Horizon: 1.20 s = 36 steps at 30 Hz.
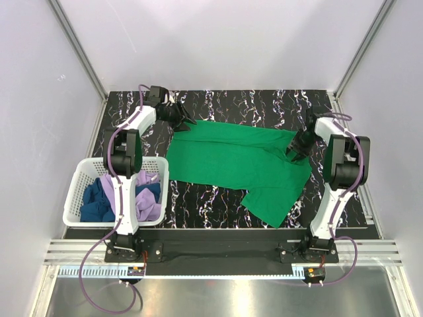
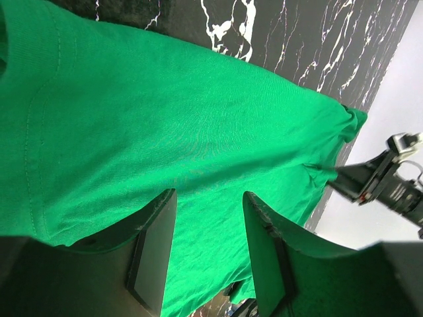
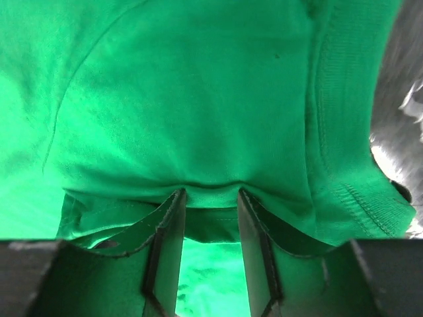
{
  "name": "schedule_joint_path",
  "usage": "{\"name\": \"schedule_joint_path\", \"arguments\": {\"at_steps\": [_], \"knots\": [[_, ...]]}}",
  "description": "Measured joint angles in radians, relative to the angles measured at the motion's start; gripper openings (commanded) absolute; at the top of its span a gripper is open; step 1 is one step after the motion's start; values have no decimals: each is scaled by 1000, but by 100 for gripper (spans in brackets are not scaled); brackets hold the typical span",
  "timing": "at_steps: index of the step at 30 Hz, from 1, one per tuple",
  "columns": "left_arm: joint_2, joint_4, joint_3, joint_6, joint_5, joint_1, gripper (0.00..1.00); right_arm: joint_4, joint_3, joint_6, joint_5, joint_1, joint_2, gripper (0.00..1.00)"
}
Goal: Fold and stack the t-shirts
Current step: Fold the tshirt
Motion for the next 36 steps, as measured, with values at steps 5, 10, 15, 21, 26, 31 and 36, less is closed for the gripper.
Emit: {"name": "schedule_joint_path", "arguments": {"at_steps": [5,10,15,21,26,31,36], "knots": [[0,0,0,0,0,0,50,21,-128,19,-65,17,-75,43],[0,0,0,0,0,0,50,25,-166,36,-97,49,-106,44],[0,0,0,0,0,0,50,-16,-77,9,-35,53,-123,49],[0,-1,0,0,0,0,50,-26,-9,6,90,49,-121,45],[0,-2,0,2,0,0,50,-29,32,67,164,46,-37,46],[0,-18,-1,18,0,0,52,-49,111,116,261,39,75,48],[0,-40,-10,50,-2,0,53,-71,316,90,340,4,204,52]]}}
